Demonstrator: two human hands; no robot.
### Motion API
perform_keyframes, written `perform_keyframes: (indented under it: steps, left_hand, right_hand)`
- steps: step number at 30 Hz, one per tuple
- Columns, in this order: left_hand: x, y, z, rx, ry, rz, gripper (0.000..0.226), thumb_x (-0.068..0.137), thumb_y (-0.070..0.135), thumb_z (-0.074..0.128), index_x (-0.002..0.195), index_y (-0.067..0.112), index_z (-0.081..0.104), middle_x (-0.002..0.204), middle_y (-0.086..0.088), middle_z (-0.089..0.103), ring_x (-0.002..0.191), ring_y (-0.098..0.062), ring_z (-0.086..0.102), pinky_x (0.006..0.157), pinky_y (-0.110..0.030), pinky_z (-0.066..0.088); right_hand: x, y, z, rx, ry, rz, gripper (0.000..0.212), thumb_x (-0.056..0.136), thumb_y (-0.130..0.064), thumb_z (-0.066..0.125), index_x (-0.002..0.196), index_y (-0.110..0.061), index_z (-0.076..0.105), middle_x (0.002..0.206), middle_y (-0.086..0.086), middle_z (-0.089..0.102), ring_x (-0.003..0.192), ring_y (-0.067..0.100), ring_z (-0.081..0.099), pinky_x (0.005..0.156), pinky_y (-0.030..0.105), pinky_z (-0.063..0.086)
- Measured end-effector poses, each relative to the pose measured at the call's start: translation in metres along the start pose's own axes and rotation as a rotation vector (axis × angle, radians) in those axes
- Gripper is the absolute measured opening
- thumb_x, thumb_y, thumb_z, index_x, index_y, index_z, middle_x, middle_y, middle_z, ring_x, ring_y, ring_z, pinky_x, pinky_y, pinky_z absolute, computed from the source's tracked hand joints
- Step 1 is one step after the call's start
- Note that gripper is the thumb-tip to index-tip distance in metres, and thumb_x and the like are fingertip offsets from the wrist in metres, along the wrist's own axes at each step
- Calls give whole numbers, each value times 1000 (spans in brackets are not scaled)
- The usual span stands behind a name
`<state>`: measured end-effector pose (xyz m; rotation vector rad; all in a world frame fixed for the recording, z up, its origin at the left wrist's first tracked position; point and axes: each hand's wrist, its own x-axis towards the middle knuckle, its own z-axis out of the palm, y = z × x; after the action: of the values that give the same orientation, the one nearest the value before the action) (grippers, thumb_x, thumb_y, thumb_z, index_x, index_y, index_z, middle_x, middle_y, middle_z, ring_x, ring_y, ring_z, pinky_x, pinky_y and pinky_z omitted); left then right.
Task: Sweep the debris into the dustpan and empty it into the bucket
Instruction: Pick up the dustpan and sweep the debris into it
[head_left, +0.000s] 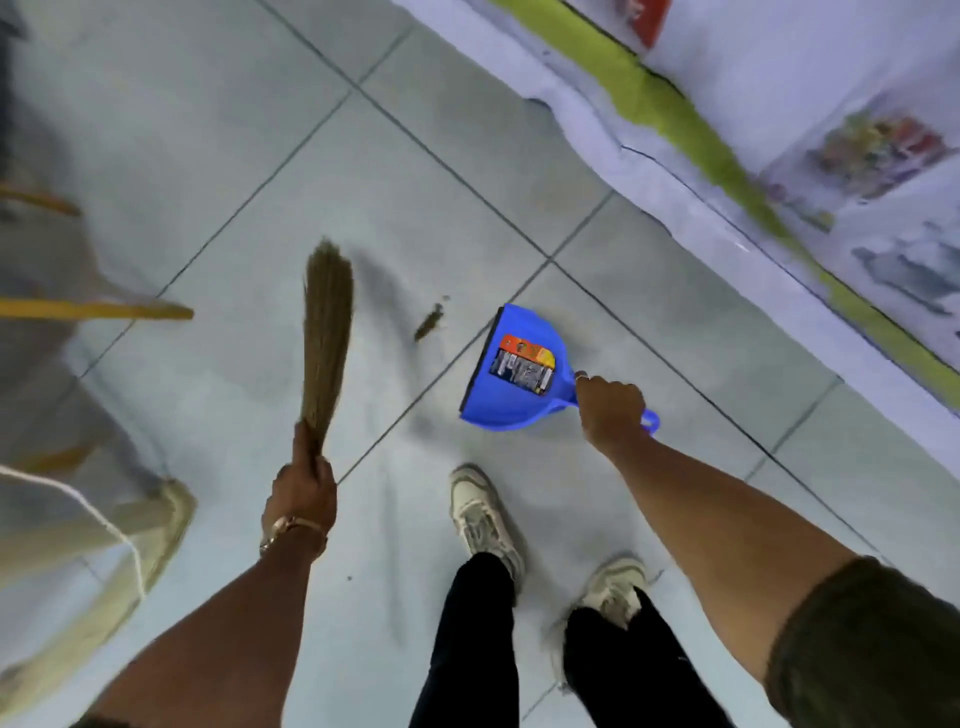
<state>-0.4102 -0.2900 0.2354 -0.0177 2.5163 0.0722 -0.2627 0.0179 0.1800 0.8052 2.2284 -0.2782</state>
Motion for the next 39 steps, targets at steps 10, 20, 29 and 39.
perform_keyframes:
  steps: [10,20,29,39]
  left_hand:
    - [22,-1,118,-104,-224,-192,57,97,33,33,150,41,11,111,-27,60,98,-45,61,84,-45,50]
    - [36,72,170,-221,-248,-229,57,94,29,35,149,37,22,118,-25,59,105,-46,57,87,-47,48]
    - [59,67,153,-93,-204,54,57,94,28,39,147,41,24,103,-26,66,90,-45,62,73,-40,49]
    - [8,75,122,-198,-225,165,57,96,27,38,148,43,20,76,-15,62,71,-35,62,66,-44,53]
  right_hand:
    - [135,-33,-14,-330,29,-80,34,89,-7,51,121,-15,57,121,7,66,114,30,63,99,42,48]
    - [208,-21,-46,-481,95,-218,33,92,-4,47,123,-9,56,124,15,62,116,36,59,99,43,42]
    - [245,-32,-49,-555,119,-360,55,90,-5,53,141,-16,39,122,17,58,112,41,58,97,47,44]
    - [237,-26,-8,-362,59,-277,59,87,5,53,141,-12,39,125,19,55,115,44,56,96,52,46]
